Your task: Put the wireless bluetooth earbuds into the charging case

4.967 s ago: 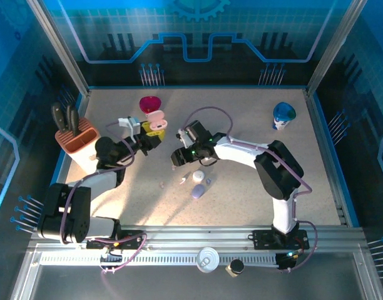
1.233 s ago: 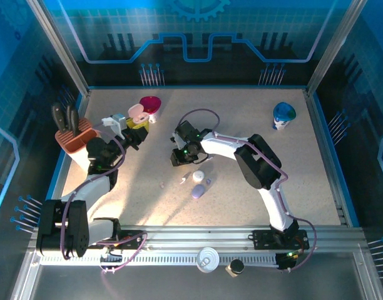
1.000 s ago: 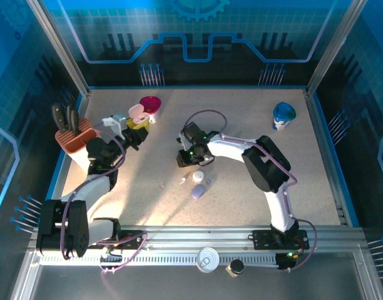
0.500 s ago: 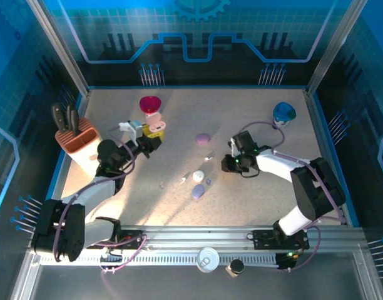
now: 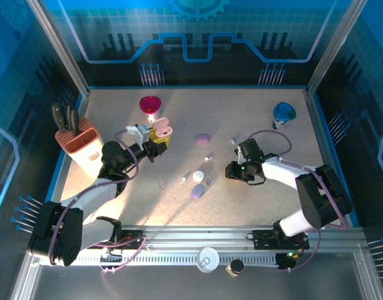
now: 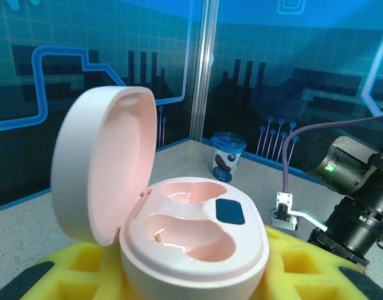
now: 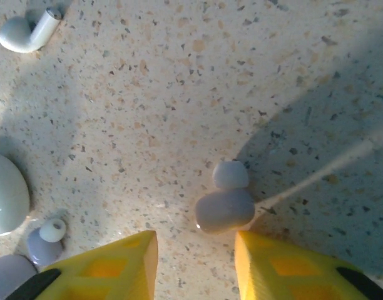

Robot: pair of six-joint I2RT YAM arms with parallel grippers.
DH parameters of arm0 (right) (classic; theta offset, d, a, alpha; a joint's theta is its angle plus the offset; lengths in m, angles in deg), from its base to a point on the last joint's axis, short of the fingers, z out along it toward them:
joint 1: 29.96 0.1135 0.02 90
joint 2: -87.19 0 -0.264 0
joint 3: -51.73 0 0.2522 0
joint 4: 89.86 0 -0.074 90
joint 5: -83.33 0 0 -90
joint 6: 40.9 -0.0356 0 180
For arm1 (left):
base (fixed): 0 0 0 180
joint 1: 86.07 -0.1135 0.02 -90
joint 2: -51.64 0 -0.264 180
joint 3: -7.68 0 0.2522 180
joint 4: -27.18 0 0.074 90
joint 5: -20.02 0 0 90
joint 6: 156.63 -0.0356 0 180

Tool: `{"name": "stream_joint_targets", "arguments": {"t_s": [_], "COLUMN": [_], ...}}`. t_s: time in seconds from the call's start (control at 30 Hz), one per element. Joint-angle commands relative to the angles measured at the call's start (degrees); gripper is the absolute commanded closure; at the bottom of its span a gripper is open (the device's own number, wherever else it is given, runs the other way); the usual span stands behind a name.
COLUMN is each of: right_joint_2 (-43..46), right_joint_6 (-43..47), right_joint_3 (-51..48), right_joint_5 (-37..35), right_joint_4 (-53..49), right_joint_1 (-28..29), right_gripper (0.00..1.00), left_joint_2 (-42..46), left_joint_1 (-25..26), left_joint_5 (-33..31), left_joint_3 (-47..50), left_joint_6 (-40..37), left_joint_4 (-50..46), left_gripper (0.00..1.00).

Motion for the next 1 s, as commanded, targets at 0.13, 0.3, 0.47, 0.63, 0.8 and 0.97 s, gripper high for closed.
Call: {"name": "stream_joint_targets", "arguments": {"t_s": [0.13,0.3,0.47,0.63,0.8,0.97], "right_joint_2": [0.64,0.37,0.26,3.61,2.49,-4.85], "right_joint_6": [-2.75,-2.68,-2.18,1.6,4.68,6.4], "right_joint_3": [-0.25,1.16,1.95,2.9,5.36,9.26], "right_joint_5": [2.26,1.84,2.19,-1.72,-3.14,0.75], "right_joint_4": [2.78,3.29,3.91,1.43,-0.82,-0.31], "right_joint_1": [2.2,3.66,3.8,3.73,0.48,-3.01], "right_gripper": [0.54,0.53,0.52,0.51,0.45,0.39], "left_joint_2": [-0.06,-0.72,-0.91,-0.83,-0.94,-1.25], "left_joint_1": [0.51,0.6,0.69,0.69,0.91,1.3], "left_joint_5": [0.47,0.54,0.54,0.65,0.81,0.82], "left_joint_3": [-0.48,-0.56,-0.44,-0.3,-0.28,-0.09], "left_joint_6": [-1.27,-0.72,-0.73,-0.71,-0.8,-0.54], "left_joint_4": [-0.22,0.87,1.22,1.23,1.55,2.28], "left_gripper": [0.65,0.65,0.65,0.65,0.65,0.65]}}
